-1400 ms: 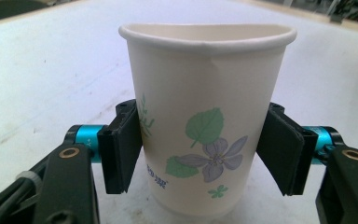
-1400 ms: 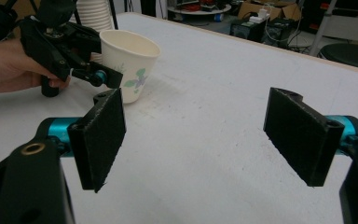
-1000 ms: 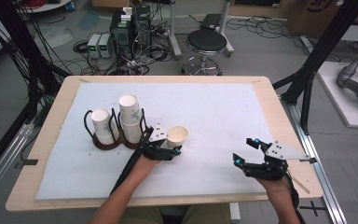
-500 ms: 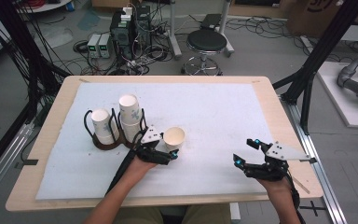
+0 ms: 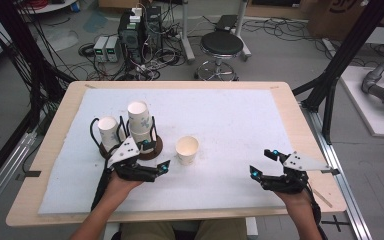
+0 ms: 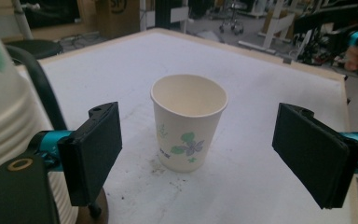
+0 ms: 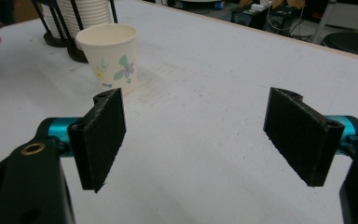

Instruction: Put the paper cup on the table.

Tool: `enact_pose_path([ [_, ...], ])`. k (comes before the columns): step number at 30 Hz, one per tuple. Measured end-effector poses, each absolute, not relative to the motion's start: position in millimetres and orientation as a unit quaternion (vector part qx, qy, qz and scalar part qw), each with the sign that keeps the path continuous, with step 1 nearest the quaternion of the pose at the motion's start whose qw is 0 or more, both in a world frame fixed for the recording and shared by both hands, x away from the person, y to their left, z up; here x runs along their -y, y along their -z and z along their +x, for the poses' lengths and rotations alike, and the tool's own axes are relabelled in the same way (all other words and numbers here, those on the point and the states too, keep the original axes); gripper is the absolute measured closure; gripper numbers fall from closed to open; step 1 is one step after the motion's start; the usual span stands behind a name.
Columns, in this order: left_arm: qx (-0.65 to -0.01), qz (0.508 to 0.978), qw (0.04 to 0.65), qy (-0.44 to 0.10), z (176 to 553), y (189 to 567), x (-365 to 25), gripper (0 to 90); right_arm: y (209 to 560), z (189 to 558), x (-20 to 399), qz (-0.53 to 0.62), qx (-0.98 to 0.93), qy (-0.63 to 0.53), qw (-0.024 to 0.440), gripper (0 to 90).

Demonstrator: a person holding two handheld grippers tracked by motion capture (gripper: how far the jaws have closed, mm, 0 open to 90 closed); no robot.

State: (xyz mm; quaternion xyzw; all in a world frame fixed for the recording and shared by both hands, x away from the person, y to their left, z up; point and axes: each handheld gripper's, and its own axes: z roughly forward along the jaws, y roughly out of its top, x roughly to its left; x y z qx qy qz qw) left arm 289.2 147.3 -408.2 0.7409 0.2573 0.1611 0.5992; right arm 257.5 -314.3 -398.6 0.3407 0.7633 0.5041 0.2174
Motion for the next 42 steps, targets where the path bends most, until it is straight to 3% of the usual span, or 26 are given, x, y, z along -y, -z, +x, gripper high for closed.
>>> enact_pose_path([
  [13, -0.285, 0.69, 0.635, -0.2, 271.6, 407.4, -197.0, 16.1, 399.9, 254.3, 316.6, 0.344, -0.766, -0.494, 0.226, 21.5],
  [42, -0.272, 0.692, 0.636, -0.207, 258.6, 408.0, -197.7, 16.4, 398.5, 248.6, 310.7, 0.339, -0.766, -0.498, 0.226, 21.5],
])
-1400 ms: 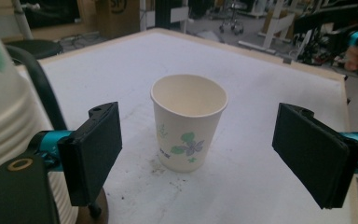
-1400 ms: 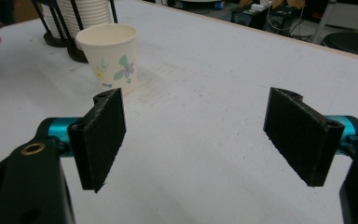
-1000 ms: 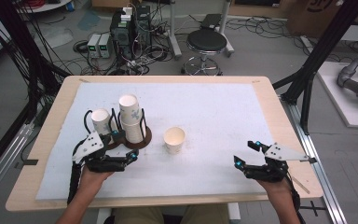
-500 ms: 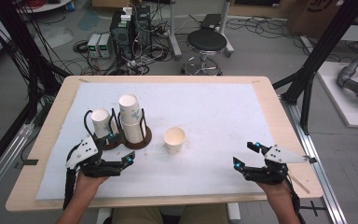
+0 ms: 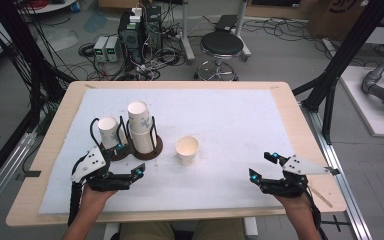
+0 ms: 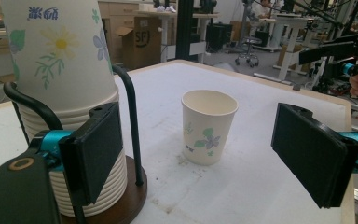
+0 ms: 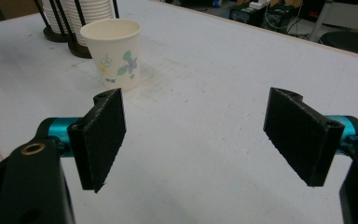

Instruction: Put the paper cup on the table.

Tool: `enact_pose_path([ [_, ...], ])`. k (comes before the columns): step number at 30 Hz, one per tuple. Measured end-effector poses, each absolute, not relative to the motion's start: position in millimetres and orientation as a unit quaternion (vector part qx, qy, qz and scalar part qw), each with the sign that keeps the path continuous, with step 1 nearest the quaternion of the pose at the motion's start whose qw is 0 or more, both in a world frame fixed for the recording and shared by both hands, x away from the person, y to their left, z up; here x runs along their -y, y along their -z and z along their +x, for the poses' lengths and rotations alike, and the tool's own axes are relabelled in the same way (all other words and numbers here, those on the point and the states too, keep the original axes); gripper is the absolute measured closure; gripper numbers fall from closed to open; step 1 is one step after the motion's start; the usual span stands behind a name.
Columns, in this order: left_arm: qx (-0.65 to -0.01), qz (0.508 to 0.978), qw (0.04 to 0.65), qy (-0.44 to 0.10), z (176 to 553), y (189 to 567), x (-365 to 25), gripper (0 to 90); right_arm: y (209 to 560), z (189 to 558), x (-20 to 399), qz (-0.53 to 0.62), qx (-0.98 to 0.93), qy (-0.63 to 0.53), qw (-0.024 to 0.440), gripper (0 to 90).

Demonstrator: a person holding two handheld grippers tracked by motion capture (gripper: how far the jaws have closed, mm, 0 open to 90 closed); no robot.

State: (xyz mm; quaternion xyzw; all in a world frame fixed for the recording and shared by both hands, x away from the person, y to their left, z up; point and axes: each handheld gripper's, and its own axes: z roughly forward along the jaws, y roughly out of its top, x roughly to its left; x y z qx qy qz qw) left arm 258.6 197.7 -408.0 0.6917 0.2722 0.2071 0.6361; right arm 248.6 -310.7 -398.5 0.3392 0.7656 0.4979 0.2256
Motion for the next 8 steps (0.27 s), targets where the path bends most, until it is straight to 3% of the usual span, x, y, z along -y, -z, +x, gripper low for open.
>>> enact_pose_path([
  [8, -0.272, 0.693, 0.635, -0.205, 260.1, 408.4, -196.5, 16.6, 399.6, 250.1, 311.7, 0.339, -0.766, -0.498, 0.224, 21.5],
])
